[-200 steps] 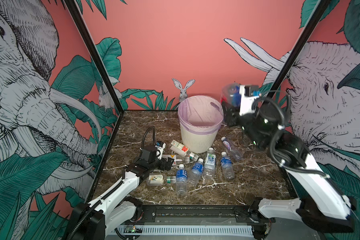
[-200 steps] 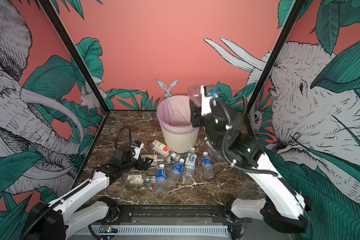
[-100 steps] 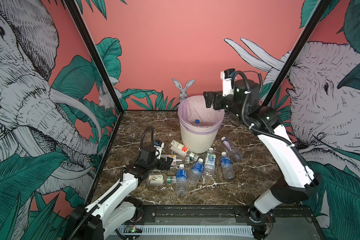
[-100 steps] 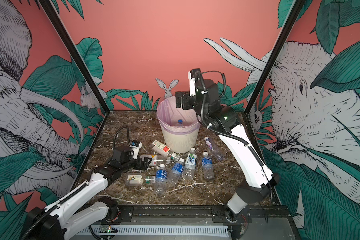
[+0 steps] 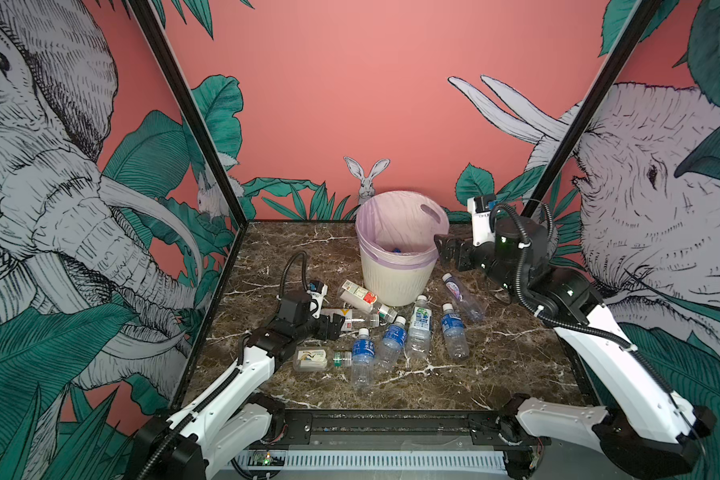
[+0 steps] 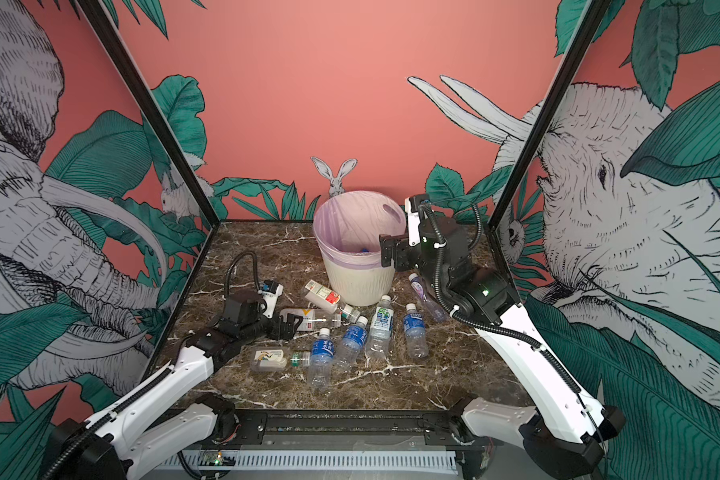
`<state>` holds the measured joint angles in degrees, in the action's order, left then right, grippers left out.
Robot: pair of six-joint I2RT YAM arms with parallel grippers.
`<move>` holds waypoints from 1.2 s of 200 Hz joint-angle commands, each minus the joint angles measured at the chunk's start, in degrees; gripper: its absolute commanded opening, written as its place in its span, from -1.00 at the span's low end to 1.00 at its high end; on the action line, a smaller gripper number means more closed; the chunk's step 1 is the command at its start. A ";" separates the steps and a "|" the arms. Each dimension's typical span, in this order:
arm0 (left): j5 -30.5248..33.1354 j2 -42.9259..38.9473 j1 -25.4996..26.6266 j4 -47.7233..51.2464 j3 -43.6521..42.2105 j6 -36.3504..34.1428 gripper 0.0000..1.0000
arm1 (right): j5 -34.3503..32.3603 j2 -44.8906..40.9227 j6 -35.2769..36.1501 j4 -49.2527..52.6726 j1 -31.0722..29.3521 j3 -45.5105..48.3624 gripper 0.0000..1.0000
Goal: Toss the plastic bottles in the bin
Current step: 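Draw the right gripper back from the bin toward the table, then move the left gripper down over the blue-label water bottle nearest the robot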
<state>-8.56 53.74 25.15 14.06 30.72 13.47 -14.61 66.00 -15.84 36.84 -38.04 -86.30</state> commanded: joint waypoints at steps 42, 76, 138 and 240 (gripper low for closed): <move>-1.46 -2.39 0.14 2.81 1.25 -0.29 0.95 | -0.38 -8.96 -3.65 -0.21 0.34 11.59 0.98; -0.75 -3.15 1.01 3.17 1.12 -0.66 0.94 | -0.20 -10.82 -4.73 1.28 0.34 16.66 0.98; 2.32 -4.50 3.74 5.21 1.44 -1.21 0.93 | -0.94 -13.26 -6.69 2.16 0.43 24.79 0.97; 8.88 -7.08 8.33 6.67 1.26 1.65 0.93 | 0.94 -13.50 -8.77 0.42 2.90 34.40 0.98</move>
<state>-3.20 48.05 31.70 19.18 30.72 14.04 -14.15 52.88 -23.40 38.74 -36.27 -53.54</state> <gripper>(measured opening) 0.962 0.988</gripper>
